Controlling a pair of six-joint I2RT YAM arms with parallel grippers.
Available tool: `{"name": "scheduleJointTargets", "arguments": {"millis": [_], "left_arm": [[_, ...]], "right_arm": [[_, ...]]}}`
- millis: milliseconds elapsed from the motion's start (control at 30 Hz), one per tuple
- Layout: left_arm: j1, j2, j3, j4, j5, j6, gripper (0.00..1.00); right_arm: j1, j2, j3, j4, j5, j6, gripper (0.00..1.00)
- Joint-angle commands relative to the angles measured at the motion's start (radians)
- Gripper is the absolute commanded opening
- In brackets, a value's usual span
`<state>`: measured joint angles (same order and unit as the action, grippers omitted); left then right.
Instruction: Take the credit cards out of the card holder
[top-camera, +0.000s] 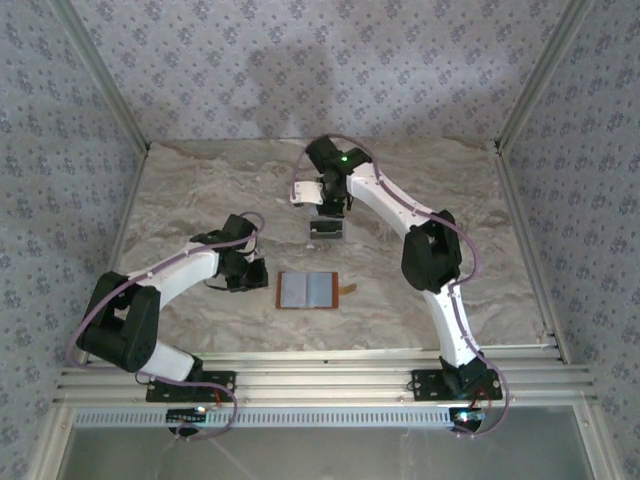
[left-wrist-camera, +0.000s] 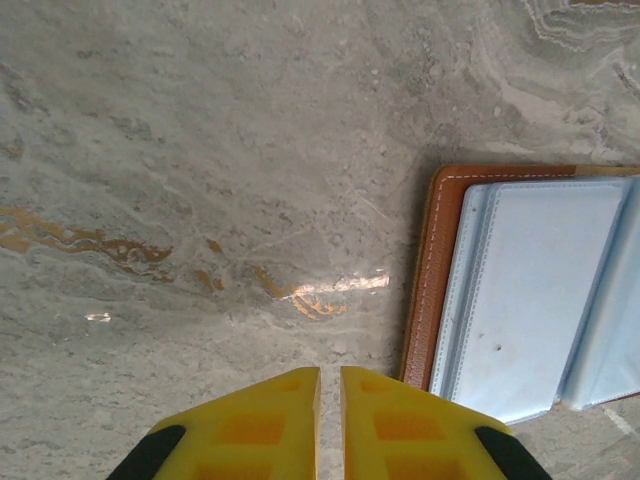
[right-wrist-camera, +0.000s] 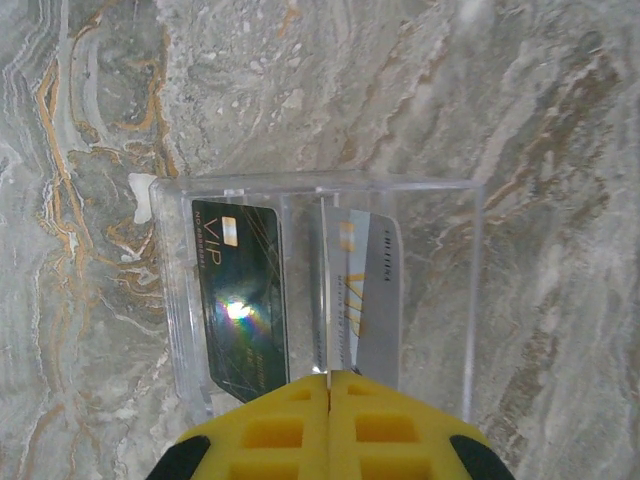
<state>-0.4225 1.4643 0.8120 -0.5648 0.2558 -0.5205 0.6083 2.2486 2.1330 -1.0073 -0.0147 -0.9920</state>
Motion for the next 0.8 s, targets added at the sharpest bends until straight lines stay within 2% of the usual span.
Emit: {"name": "scheduleJointTargets", "arguments": {"millis": [0,300,500,567,633,767], "left_arm": [[0.009,0.014,0.004,0.001,0.016,0.012,0.13],[0.015,0.019,0.002,0.002,0.014,0.013,0.13],[0.015,0.032,0.009,0.004,0.018,0.015,0.13],[0.015,0.034,0.013,0.002,0.017,0.016,0.13],[0.015,0.033,0.013,0.002,0.016,0.016,0.13],[0.016,0.037,0.019,0.001,0.017,0.018,0.13]], "right_arm": [[-0.007,0.036,0.034,-0.065,-0.004,-0.113,0.00],[-0.007,0.073,0.034,-0.110,-0.028,-0.126,0.00],[-0.012,0.084,0.033,-0.082,0.005,-0.126,0.00],[-0.013,0.081,0.033,-0.050,0.026,-0.119,0.12],[-0.014,0.074,0.032,-0.024,0.049,-0.114,0.19],[-0.013,0.052,0.023,0.043,0.089,-0.108,0.22]]}}
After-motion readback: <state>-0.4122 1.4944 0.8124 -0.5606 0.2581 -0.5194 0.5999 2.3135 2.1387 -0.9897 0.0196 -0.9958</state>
